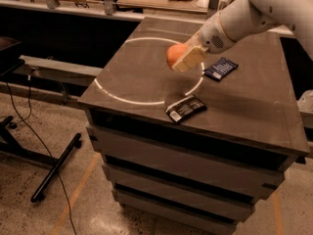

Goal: Move orange near rxbar chocolate

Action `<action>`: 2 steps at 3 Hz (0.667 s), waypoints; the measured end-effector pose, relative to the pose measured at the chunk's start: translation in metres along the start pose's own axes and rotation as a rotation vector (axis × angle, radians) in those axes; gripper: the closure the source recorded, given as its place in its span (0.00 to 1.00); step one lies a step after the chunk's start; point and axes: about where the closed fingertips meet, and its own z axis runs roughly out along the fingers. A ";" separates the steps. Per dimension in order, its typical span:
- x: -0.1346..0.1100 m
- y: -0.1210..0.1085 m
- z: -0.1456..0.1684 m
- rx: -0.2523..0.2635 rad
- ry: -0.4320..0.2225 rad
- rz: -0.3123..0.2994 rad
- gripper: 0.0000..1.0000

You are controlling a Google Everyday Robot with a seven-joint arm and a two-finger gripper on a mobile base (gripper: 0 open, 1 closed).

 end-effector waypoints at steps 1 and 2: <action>0.026 0.029 -0.012 -0.055 0.028 0.040 1.00; 0.045 0.066 0.000 -0.116 0.093 0.026 0.87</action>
Offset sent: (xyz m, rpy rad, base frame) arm -0.1120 0.0093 -0.0687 -0.1609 0.1794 0.1194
